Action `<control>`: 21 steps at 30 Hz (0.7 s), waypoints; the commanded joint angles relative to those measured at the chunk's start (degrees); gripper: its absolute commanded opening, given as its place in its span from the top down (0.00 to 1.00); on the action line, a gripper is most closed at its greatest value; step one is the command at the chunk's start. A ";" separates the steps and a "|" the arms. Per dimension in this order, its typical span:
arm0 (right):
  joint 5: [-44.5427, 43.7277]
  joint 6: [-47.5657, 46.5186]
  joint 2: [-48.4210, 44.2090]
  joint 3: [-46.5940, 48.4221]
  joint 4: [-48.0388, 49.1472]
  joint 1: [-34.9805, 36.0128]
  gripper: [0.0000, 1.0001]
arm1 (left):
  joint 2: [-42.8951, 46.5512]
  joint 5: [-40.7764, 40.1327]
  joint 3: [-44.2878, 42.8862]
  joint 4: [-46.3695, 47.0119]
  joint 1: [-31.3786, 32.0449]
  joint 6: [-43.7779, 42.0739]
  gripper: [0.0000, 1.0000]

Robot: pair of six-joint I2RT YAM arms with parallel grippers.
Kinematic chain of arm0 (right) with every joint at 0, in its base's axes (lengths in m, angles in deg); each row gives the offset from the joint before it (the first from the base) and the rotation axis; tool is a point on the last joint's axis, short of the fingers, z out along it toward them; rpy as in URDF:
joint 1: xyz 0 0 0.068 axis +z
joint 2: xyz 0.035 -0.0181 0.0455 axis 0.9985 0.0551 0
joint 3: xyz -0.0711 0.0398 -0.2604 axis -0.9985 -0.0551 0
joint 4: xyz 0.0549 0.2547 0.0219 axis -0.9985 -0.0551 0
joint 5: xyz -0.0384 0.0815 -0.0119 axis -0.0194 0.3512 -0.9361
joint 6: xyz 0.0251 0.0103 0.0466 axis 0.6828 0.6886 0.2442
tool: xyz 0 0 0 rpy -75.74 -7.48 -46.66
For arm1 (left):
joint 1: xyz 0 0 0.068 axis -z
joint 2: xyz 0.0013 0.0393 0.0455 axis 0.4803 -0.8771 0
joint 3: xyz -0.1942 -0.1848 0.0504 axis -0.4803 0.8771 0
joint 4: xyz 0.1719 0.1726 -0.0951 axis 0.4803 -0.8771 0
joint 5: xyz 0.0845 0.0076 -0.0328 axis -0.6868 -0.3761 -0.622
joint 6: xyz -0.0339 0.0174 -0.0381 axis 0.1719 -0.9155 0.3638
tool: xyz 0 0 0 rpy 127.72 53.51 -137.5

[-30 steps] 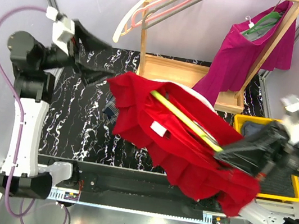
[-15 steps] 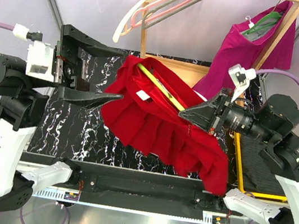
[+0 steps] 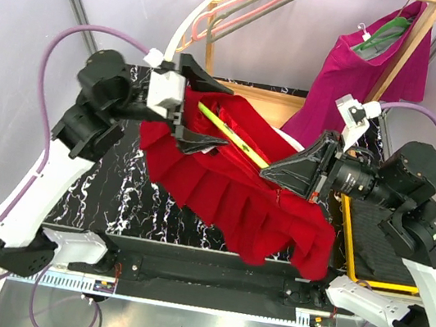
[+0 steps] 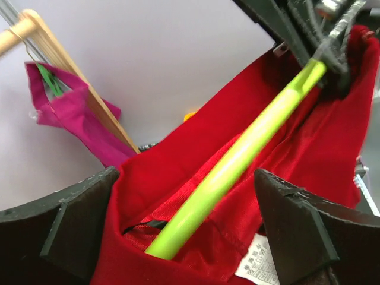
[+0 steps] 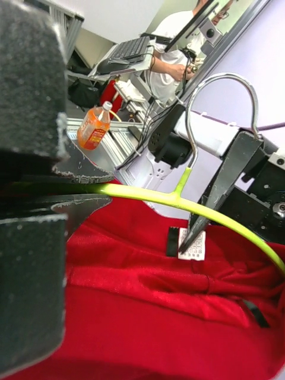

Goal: Remove the skirt from the hanger

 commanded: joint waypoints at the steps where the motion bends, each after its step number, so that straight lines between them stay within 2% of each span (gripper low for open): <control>1: 2.56 0.53 -0.47 0.11 13.02 0.33 1.00 | -0.35 -1.66 -6.13 -4.90 3.06 -5.17 0.01; 8: 3.53 0.79 -0.11 -0.07 13.37 0.32 1.00 | -0.79 -5.17 -8.50 -9.22 5.53 -10.53 0.01; 13: 3.27 0.88 -0.91 -2.53 13.29 0.15 1.00 | -1.93 -5.45 -15.62 -9.22 5.53 -7.74 0.01; 15: 3.53 1.06 -0.73 -2.62 13.64 0.24 1.00 | -1.85 -3.86 -15.63 -9.40 5.88 -5.19 0.01; 21: 3.97 1.15 0.06 -1.30 14.08 0.24 1.00 | -0.79 -3.60 -11.76 -10.80 6.32 -5.53 0.01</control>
